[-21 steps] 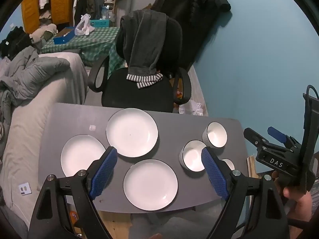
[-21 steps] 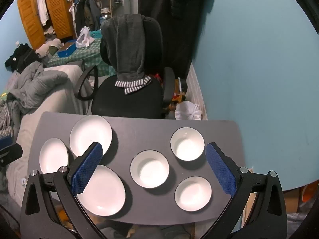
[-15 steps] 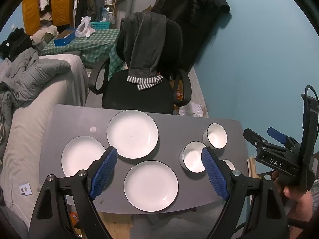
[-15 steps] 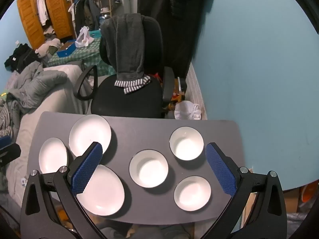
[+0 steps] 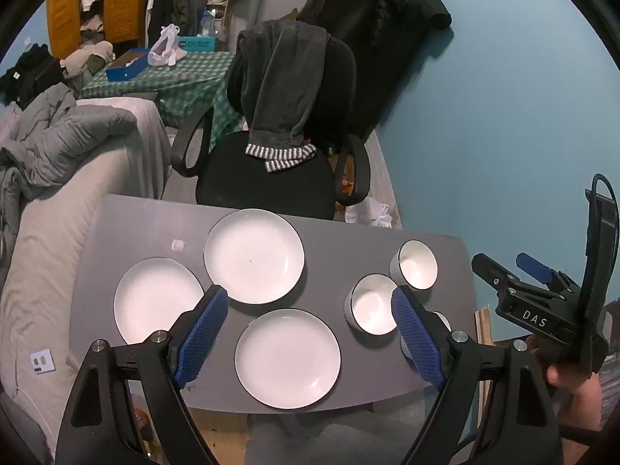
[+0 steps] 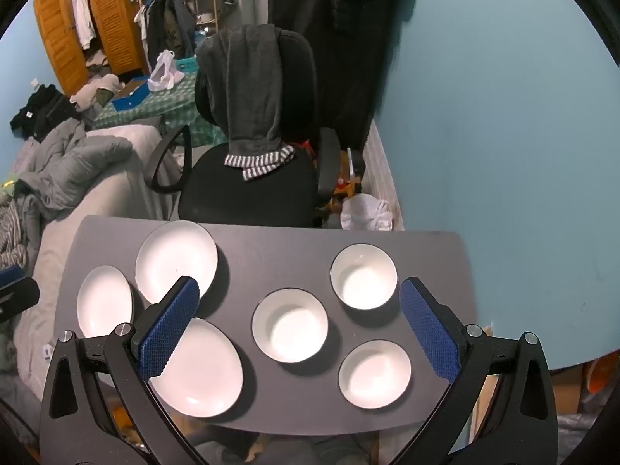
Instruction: Organize plates and bowls
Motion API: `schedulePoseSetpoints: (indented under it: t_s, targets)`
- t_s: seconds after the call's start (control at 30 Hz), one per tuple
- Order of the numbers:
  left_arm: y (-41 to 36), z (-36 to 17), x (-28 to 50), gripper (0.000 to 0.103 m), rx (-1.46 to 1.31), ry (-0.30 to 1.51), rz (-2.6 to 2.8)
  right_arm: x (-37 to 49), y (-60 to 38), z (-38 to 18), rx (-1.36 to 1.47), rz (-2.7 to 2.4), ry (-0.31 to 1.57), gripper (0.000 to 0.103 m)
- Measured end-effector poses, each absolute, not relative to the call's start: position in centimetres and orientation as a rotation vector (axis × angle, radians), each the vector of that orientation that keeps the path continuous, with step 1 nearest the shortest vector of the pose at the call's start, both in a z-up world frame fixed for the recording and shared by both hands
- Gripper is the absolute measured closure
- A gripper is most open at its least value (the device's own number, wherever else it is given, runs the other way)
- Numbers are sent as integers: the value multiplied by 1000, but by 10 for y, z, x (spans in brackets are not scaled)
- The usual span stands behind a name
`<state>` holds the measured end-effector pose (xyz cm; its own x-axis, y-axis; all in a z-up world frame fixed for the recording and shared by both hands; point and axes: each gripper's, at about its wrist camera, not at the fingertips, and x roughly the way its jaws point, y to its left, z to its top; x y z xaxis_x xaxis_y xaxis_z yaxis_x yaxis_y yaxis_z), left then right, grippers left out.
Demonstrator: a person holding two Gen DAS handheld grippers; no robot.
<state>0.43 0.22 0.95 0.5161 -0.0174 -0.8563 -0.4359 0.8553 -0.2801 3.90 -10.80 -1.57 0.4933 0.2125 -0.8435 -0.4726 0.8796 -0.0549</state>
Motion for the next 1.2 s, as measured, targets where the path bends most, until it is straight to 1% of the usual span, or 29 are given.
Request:
schedulePoseSetpoints:
  t_s: [1.2]
  targets:
    - [3, 1, -4, 16, -541, 1005, 249, 37, -107, -23, -297, 428, 974, 2]
